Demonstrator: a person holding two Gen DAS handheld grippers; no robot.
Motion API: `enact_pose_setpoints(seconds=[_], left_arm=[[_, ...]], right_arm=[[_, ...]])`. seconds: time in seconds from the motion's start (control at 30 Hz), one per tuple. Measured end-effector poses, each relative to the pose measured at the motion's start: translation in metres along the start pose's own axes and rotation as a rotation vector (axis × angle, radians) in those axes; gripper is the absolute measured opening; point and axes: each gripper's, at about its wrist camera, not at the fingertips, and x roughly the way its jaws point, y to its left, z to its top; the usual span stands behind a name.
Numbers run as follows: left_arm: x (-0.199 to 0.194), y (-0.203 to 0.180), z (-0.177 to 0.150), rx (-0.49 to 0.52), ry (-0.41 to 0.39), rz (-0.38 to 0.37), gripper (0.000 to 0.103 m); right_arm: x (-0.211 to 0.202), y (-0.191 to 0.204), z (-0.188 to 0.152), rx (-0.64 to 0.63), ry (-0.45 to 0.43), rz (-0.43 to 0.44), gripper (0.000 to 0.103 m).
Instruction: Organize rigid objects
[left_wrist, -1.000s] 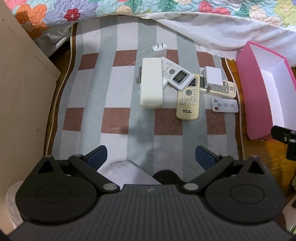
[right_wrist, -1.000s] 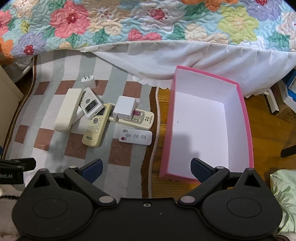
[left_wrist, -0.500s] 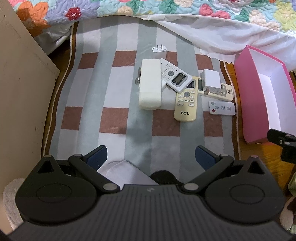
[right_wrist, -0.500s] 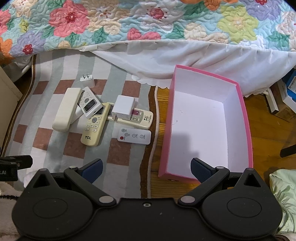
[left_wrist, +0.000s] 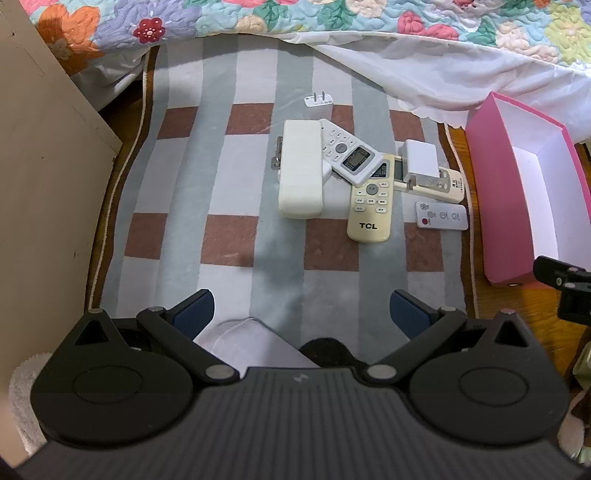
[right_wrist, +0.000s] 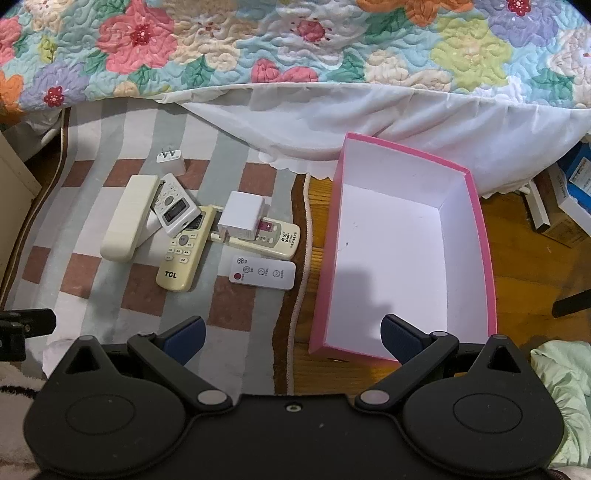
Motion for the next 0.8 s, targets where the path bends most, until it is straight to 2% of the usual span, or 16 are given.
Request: enact_pose_setpoints(seconds=[0.8], left_arm=[[0.0031, 0.0030, -0.0031, -0.012, 0.008, 0.030, 0.103]], right_arm=[[0.0054, 0.0004, -0.0033, 0.000, 0.017, 0.007, 0.102]])
